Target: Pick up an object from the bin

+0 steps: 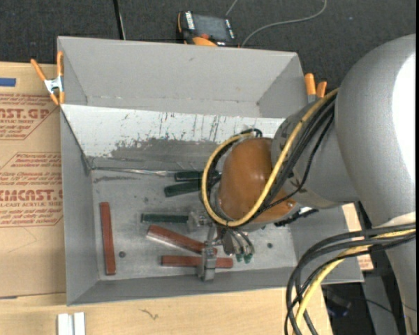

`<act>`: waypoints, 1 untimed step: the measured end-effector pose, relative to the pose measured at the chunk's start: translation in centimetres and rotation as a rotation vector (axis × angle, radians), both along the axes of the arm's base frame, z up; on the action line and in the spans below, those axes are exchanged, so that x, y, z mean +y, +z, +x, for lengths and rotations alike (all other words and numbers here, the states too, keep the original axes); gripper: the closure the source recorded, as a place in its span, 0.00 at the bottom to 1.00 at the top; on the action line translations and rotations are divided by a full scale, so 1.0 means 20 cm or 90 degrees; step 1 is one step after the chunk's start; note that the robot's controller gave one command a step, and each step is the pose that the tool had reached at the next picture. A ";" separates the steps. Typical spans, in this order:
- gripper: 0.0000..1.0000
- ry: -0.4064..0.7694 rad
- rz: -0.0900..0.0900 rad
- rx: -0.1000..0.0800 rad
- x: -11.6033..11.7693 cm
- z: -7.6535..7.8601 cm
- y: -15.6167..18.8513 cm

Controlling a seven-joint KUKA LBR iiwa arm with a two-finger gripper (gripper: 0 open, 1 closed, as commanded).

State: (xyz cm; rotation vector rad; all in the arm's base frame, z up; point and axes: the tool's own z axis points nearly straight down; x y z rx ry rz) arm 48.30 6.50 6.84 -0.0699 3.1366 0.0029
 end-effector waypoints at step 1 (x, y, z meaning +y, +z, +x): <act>1.00 0.001 0.000 0.000 0.00 0.01 0.02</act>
Offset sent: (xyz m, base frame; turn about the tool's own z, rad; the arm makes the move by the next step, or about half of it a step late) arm 0.0000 0.0000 0.0000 0.0000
